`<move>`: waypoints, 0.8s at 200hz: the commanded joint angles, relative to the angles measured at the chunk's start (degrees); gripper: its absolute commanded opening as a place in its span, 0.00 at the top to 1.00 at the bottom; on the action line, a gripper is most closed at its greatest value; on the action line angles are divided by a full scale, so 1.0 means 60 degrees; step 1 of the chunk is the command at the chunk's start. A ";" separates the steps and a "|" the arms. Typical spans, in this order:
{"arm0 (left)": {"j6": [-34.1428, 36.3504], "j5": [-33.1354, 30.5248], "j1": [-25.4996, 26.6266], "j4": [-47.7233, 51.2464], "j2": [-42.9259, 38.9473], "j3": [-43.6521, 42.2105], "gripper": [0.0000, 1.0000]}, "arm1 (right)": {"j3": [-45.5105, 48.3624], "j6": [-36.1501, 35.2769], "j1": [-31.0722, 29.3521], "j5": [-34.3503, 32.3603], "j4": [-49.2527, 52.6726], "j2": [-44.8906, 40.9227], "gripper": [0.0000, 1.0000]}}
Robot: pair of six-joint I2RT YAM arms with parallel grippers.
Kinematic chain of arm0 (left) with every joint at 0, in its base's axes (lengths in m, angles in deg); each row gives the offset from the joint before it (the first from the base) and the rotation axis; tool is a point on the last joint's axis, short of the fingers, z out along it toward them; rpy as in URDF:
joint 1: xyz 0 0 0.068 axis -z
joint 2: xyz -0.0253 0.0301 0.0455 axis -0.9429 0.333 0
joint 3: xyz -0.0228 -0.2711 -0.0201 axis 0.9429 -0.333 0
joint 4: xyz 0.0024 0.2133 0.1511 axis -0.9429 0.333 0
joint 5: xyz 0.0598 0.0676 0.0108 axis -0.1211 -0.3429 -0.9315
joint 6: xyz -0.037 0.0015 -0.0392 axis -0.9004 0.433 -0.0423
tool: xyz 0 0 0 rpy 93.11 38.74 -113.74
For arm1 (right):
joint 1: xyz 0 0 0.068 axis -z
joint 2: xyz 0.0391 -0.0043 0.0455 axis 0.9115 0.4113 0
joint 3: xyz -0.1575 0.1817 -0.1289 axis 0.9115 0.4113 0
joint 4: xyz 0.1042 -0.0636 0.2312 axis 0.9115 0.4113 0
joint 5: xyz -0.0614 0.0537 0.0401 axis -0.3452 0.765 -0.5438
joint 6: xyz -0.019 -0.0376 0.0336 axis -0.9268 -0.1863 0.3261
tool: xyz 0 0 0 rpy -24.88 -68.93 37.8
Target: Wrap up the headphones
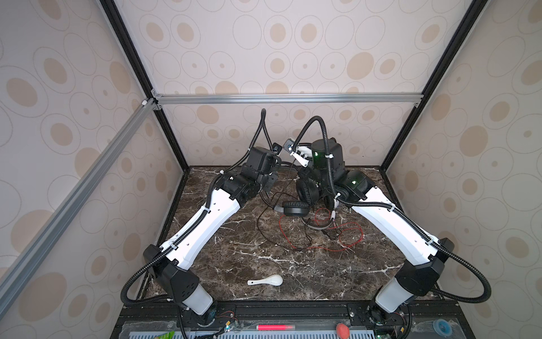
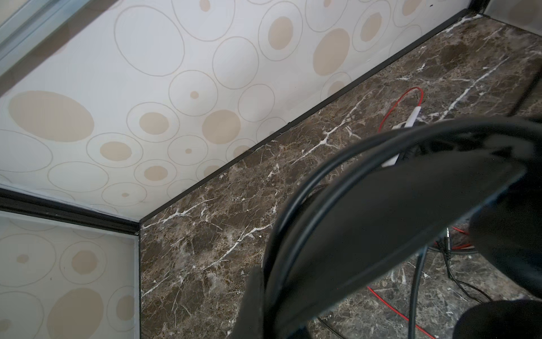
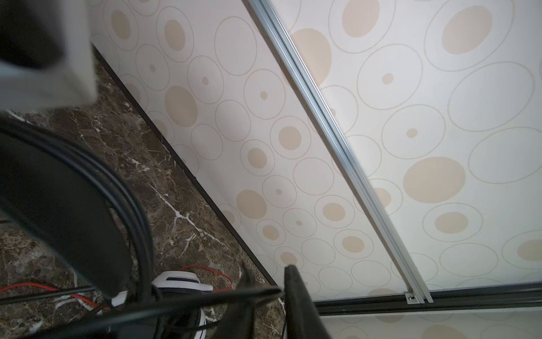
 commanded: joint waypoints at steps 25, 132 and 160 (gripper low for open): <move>0.0214 0.0887 0.0065 -0.0372 -0.1125 -0.0294 1.00 | -0.0023 0.0588 0.0573 -0.0010 0.0097 -0.0080 0.79; -0.0664 0.2655 0.0061 0.0046 -0.1500 0.0045 1.00 | 0.1703 0.4317 0.2613 0.3112 -0.0360 -0.1461 0.47; -0.1294 0.2919 0.0022 0.0295 -0.1480 0.0606 1.00 | 0.3429 0.5528 0.4001 0.5257 -0.1272 -0.2659 0.33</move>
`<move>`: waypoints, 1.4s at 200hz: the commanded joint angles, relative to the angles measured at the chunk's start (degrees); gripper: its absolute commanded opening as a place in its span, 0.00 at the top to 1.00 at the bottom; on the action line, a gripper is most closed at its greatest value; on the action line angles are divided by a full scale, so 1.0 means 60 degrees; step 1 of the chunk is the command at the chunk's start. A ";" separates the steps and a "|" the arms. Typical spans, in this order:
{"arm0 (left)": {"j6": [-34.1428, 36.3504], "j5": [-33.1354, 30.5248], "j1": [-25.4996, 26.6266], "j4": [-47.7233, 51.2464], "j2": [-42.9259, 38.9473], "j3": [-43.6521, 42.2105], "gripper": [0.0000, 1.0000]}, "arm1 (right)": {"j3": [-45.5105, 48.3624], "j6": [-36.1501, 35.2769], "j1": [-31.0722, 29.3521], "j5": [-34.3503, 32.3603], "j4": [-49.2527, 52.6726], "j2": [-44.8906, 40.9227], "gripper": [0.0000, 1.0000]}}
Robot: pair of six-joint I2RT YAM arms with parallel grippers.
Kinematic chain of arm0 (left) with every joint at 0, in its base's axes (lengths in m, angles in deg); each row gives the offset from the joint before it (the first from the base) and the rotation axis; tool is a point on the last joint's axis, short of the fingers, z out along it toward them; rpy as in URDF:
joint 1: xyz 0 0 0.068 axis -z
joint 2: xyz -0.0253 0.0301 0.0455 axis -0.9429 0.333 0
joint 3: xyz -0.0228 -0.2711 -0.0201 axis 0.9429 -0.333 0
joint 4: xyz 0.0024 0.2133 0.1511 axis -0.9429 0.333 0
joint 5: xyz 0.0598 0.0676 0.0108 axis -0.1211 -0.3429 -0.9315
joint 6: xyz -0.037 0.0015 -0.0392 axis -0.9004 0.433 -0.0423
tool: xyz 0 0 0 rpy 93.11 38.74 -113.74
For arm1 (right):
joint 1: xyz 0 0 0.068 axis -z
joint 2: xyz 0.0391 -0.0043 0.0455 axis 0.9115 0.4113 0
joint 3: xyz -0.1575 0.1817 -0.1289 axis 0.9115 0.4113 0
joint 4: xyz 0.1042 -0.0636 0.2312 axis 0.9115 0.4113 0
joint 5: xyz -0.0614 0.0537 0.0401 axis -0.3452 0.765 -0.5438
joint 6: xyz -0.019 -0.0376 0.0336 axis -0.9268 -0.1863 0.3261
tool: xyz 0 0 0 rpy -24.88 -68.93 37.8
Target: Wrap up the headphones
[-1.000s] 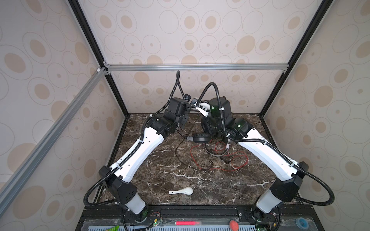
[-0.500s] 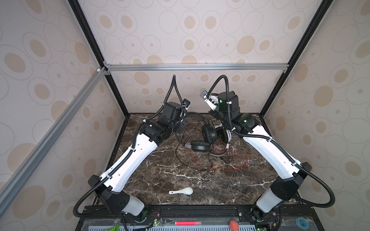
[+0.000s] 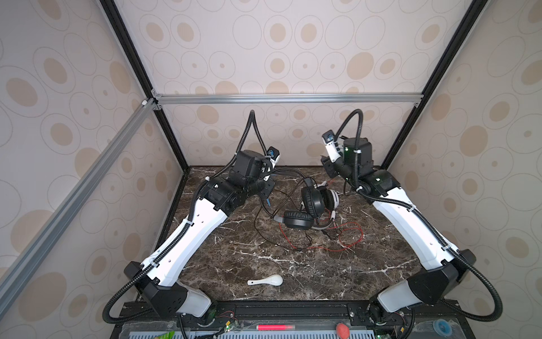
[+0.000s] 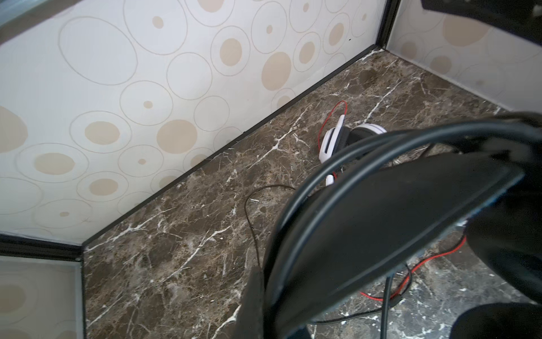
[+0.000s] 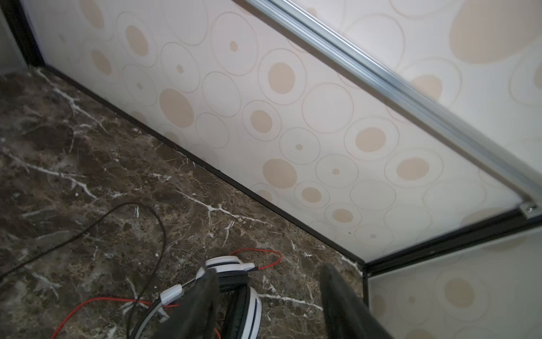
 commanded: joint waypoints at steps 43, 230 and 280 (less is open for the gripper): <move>-0.1775 0.0991 -0.0133 0.0061 0.0059 0.2306 1.00 | 0.4228 0.1515 0.1393 0.3493 -0.2859 -0.3074 0.10; -0.3101 0.1412 -0.0292 -0.0429 0.1148 0.4349 1.00 | 0.5428 0.4592 0.1320 0.7291 -0.7433 -0.0487 0.10; -0.3321 0.1427 -0.0340 -0.0679 0.1316 0.4519 1.00 | 0.5196 0.5238 0.1154 0.7106 -0.8476 0.0995 0.16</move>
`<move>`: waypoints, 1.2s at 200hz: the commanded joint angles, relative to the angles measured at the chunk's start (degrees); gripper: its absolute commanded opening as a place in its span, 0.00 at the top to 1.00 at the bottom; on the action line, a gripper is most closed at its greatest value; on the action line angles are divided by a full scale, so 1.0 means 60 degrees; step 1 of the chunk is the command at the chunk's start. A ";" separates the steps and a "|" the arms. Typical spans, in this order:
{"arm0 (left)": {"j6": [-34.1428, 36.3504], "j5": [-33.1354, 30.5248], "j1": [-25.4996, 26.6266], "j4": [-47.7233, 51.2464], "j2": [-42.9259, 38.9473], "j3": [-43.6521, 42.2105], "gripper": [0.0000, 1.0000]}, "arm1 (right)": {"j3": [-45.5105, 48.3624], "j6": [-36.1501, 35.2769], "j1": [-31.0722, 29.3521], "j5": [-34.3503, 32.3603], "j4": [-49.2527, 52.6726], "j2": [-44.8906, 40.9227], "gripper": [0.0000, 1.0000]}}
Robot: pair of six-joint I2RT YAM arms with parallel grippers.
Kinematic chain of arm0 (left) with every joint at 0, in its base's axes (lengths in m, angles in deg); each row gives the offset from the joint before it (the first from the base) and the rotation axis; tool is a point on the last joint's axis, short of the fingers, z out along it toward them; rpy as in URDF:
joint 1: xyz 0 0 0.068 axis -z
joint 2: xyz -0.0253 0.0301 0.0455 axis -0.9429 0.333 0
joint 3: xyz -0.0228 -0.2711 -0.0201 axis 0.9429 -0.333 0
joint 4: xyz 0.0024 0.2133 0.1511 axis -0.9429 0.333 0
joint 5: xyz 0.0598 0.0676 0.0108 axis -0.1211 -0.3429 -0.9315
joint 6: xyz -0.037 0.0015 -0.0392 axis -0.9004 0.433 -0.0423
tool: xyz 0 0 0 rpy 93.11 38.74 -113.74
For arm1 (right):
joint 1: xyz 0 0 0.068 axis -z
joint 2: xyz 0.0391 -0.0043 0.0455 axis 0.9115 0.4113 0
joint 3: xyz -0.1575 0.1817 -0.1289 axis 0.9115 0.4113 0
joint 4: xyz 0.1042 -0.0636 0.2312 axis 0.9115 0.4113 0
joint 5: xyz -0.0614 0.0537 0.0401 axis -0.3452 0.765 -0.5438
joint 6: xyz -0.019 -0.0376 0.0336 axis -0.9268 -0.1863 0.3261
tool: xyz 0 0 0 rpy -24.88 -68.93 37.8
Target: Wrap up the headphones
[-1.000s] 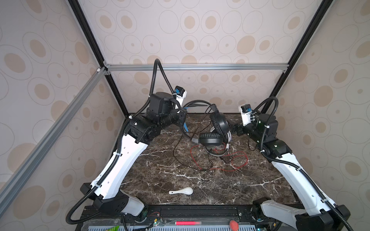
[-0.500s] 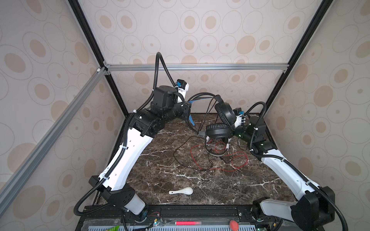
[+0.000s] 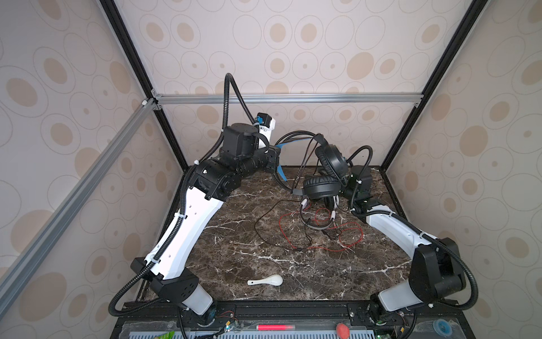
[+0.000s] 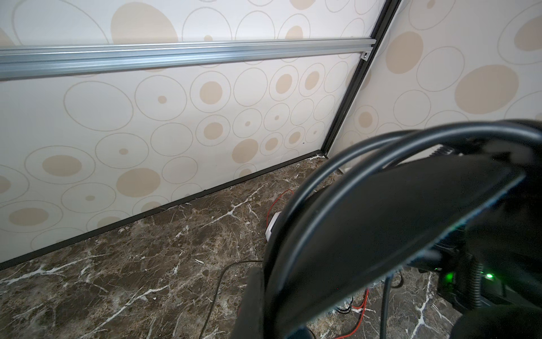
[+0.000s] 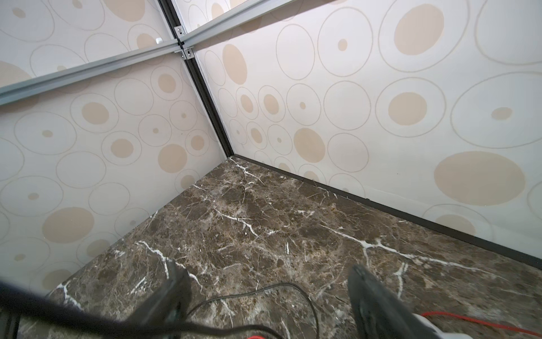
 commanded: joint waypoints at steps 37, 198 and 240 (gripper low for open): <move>-0.0880 0.0323 -0.0196 -0.1299 0.0034 0.0609 1.00 | -0.0451 0.0649 -0.0349 -0.0083 -0.1296 0.1512 0.19; -0.1842 0.1235 -0.1122 -0.2229 -0.0515 -0.0176 1.00 | -0.1743 0.1719 -0.0806 -0.0453 -0.2358 0.4224 0.59; -0.1957 0.1366 -0.1318 -0.2348 -0.0610 -0.0334 1.00 | -0.1635 0.1722 -0.0865 -0.0390 -0.2412 0.4058 0.69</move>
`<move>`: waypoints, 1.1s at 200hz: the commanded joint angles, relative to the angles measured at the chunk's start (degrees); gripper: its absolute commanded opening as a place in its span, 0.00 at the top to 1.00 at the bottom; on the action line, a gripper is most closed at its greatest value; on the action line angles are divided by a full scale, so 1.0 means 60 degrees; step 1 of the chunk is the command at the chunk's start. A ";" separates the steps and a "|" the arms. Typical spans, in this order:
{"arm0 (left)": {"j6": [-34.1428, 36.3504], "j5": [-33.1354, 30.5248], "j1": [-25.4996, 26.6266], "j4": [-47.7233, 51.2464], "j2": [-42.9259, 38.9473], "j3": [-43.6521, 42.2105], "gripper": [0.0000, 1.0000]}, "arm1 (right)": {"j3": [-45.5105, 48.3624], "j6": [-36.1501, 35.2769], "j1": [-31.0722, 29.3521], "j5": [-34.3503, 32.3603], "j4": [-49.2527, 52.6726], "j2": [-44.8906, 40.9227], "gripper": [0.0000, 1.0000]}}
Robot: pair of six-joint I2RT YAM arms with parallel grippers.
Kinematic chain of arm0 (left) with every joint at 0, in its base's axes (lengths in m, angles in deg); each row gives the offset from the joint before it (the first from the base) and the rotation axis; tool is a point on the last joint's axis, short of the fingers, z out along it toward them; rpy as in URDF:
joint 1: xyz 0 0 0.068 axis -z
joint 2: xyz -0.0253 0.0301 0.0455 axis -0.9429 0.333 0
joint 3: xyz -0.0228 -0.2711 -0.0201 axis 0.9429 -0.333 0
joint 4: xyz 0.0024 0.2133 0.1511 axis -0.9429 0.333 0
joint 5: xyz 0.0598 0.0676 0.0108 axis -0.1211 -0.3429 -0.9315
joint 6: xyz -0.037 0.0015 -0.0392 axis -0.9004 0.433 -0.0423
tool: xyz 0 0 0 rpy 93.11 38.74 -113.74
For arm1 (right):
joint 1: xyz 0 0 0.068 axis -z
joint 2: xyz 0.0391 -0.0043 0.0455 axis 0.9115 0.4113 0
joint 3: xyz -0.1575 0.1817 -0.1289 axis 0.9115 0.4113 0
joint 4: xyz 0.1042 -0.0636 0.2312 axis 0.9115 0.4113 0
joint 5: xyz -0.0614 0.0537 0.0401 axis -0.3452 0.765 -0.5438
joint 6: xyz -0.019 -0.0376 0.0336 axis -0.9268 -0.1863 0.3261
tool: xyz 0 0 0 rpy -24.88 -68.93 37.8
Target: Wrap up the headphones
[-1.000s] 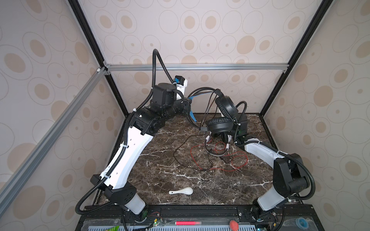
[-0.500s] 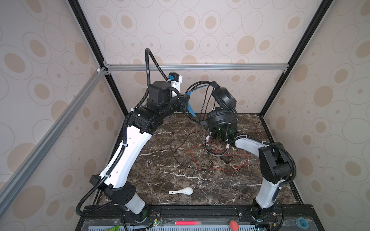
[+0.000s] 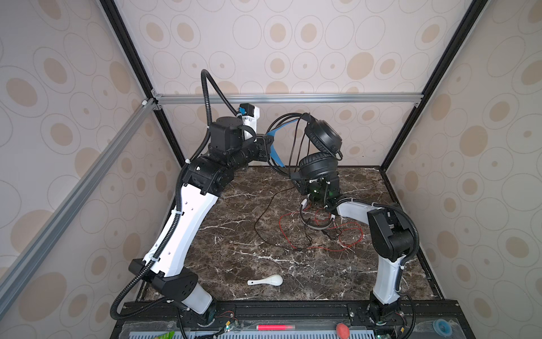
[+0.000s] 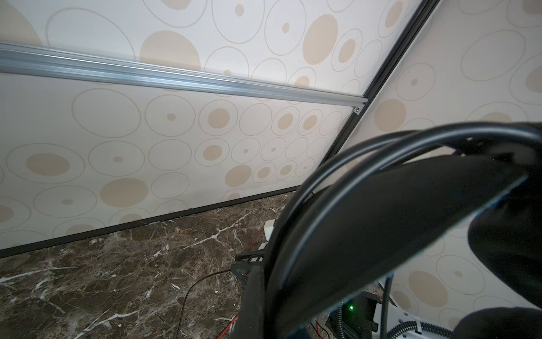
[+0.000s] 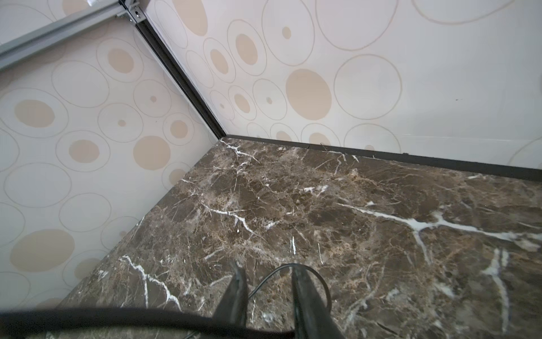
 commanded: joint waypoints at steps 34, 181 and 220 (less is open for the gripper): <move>-0.0550 0.0393 -0.0215 -0.1002 -0.0505 -0.0005 1.00 | -0.0239 -0.0050 -0.0086 -0.0104 -0.0235 -0.0026 0.51; -0.1118 0.0845 -0.0611 -0.1150 -0.0610 -0.0616 1.00 | -0.1268 0.0068 -0.0223 0.0375 -0.0561 0.1225 0.74; -0.1679 0.0130 -0.0611 -0.1587 -0.1050 -0.1208 1.00 | -0.1059 -0.0177 -0.0376 0.0364 -0.0314 0.1014 0.95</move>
